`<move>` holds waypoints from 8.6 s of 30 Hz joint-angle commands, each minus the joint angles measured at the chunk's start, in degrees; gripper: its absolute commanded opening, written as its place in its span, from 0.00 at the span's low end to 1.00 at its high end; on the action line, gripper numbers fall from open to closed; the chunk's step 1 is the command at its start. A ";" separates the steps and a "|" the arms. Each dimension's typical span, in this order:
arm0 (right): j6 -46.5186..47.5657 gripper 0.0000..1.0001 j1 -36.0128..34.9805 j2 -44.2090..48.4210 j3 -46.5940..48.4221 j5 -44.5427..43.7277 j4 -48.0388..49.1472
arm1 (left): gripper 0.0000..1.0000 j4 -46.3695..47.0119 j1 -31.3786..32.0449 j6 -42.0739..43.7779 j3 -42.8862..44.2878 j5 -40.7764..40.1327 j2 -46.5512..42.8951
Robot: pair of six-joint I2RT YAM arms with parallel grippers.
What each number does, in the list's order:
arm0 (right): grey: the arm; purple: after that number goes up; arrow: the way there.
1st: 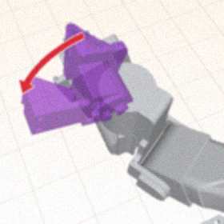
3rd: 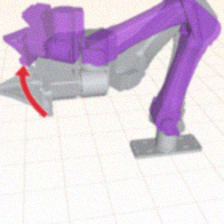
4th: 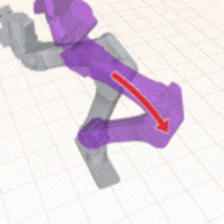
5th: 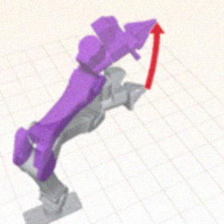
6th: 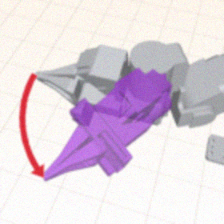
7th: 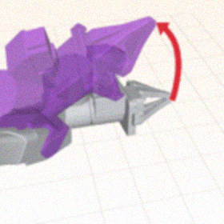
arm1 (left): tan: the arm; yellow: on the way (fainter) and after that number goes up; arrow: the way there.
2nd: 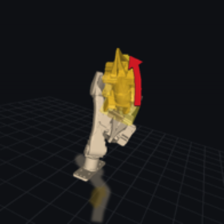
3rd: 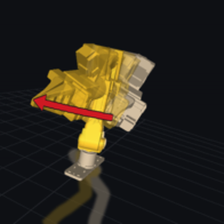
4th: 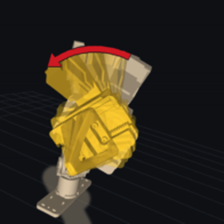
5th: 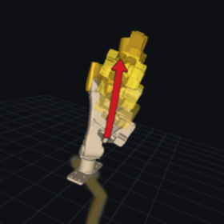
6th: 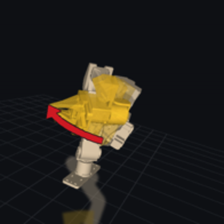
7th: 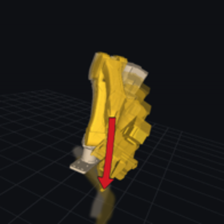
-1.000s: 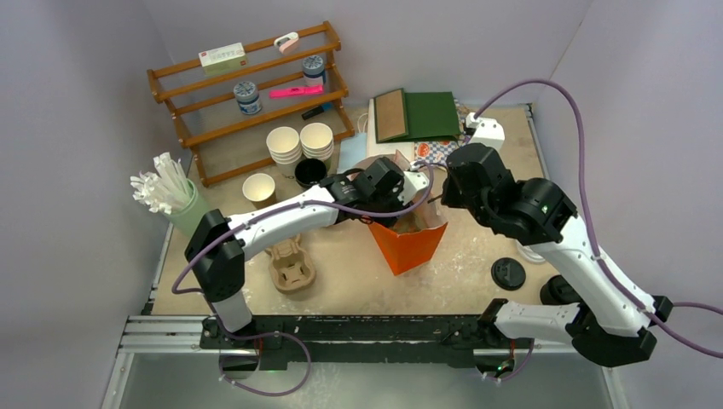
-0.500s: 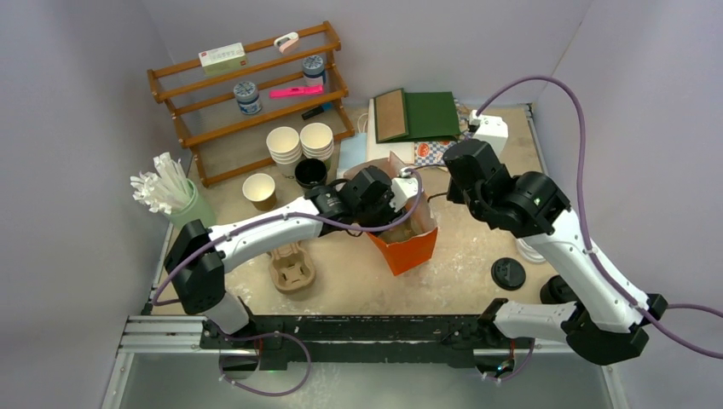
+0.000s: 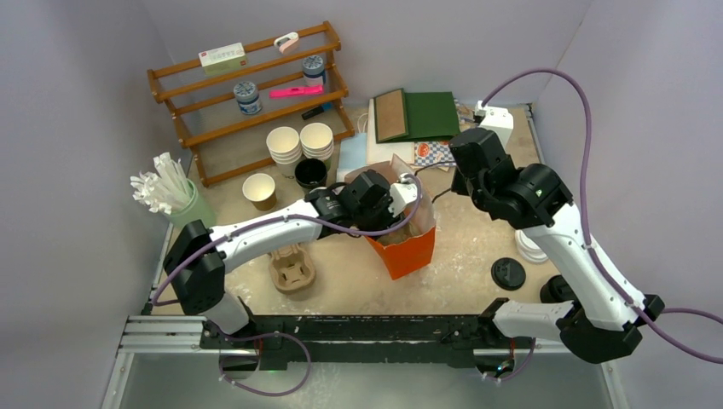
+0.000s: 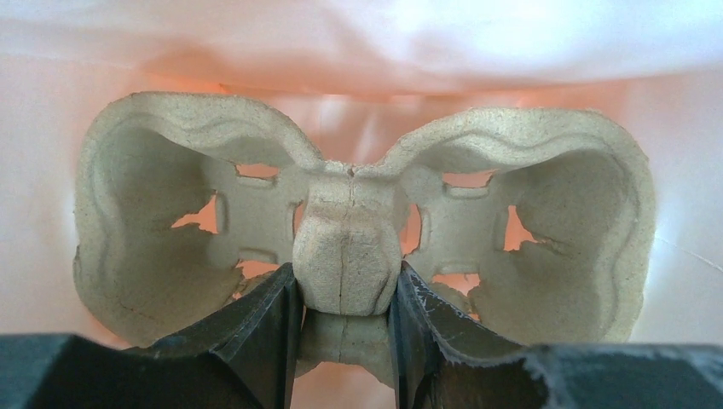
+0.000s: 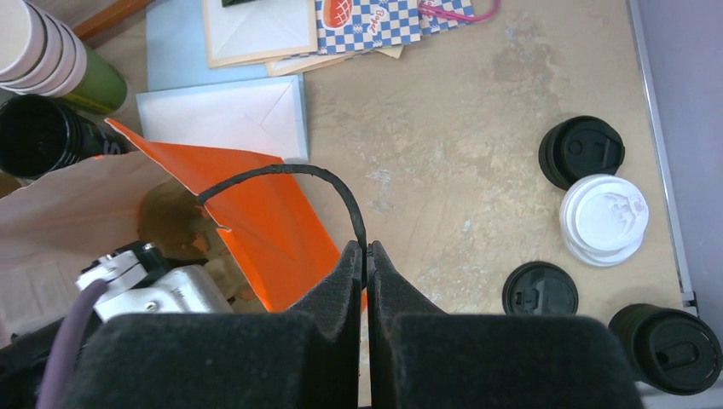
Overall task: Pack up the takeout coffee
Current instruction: Place the cup tray in the takeout bag, then adjust the takeout bag at the center of the board.
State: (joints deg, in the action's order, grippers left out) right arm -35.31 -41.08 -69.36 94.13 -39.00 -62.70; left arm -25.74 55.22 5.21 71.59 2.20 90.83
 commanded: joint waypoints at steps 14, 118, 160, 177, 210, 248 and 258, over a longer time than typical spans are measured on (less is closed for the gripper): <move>2.73 0.00 0.39 0.98 4.50 1.29 0.62 | 0.35 -1.12 0.28 0.92 -0.30 2.04 1.34; 2.86 0.00 0.35 3.55 1.02 6.36 3.04 | 0.85 -17.57 4.90 -26.14 30.75 -18.70 -6.91; -2.92 0.00 0.36 5.93 -2.10 12.75 2.96 | 0.98 -7.61 -28.34 -55.30 2.43 14.74 -26.41; -5.09 0.00 0.35 6.19 -2.67 10.26 3.40 | 0.84 -22.49 -29.05 -59.33 7.82 11.45 -27.00; -1.81 0.00 0.38 4.35 -0.97 11.89 4.99 | 0.83 -21.51 -5.71 -97.04 7.58 -5.40 -16.68; 10.84 0.00 0.38 18.41 -3.96 32.60 13.76 | 0.00 -10.95 -3.84 -63.01 14.36 -14.13 -15.72; 10.70 0.00 0.36 22.80 -10.63 38.92 15.07 | 0.00 -14.01 -3.88 -49.39 22.36 -8.52 -11.42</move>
State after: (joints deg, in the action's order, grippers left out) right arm -25.80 -40.80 -46.19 84.88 -3.20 -50.15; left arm -41.23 51.40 -51.90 89.62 -9.72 78.13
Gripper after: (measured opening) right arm 0.008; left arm 0.021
